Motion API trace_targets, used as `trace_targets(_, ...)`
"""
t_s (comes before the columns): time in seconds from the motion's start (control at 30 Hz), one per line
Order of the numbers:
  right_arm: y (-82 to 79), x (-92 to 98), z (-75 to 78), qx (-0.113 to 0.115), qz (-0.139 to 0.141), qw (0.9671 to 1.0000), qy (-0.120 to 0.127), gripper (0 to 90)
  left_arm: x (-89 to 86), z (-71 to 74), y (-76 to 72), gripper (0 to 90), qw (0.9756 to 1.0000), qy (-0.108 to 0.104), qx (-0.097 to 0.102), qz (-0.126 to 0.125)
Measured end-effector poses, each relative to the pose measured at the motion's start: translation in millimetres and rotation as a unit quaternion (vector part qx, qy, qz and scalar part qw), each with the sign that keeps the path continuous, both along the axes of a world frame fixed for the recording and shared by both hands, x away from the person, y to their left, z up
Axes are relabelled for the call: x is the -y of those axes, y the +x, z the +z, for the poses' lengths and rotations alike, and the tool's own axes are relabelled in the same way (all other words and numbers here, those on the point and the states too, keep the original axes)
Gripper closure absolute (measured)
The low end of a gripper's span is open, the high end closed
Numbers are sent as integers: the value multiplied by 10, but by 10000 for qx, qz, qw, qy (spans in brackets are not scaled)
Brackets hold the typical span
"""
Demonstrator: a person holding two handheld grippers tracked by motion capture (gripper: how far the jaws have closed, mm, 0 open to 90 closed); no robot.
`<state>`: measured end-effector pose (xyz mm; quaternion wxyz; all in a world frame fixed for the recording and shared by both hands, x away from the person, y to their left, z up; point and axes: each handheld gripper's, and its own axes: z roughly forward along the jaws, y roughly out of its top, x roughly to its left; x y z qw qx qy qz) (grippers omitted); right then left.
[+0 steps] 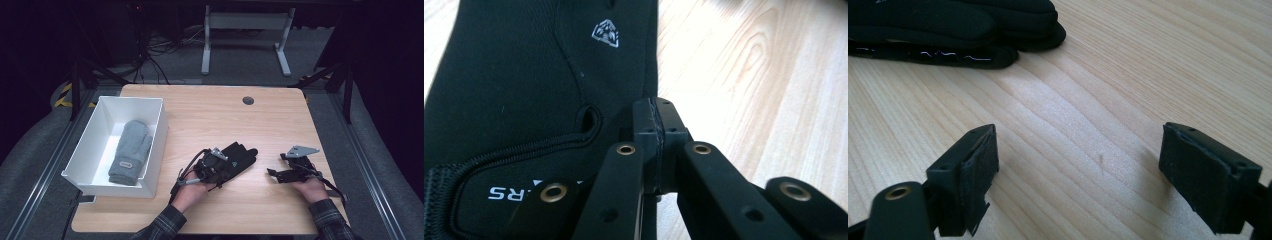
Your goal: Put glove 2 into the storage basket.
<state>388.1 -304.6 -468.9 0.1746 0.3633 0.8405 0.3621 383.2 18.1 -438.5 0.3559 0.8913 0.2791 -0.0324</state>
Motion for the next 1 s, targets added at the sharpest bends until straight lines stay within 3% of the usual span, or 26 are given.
trace_targets(0.07,0,0,0,-1,1,10000,-2,161,-11,54,4,770,9999,78,127,-63)
trace_targets(0.2,0,0,0,-2,1,10000,-2,161,-36,146,60,628,9993,60,355,-57)
trace_targets(0.27,0,0,0,-1,2,10000,-4,161,-22,185,116,544,9983,232,534,-53)
trace_targets(0.4,0,0,0,-1,1,10000,-4,161,17,213,230,372,9968,306,731,-55)
trace_targets(0.43,0,0,0,-1,1,10000,-4,161,23,215,257,372,9966,281,766,-59)
trace_targets(0.47,0,0,0,-1,1,10000,-3,161,41,202,293,311,9971,256,717,-71)
trace_targets(0.5,0,0,0,-1,1,10000,-3,161,54,192,312,311,9971,275,706,-87)
trace_targets(0.6,0,0,0,-1,0,10000,-4,161,118,131,380,207,9964,301,781,-128)
trace_targets(0.73,0,0,0,-3,0,10000,-2,160,157,63,413,156,9952,448,845,-195)
trace_targets(1.0,0,0,0,-4,-1,10000,-1,160,203,-92,437,159,9935,718,858,-216)
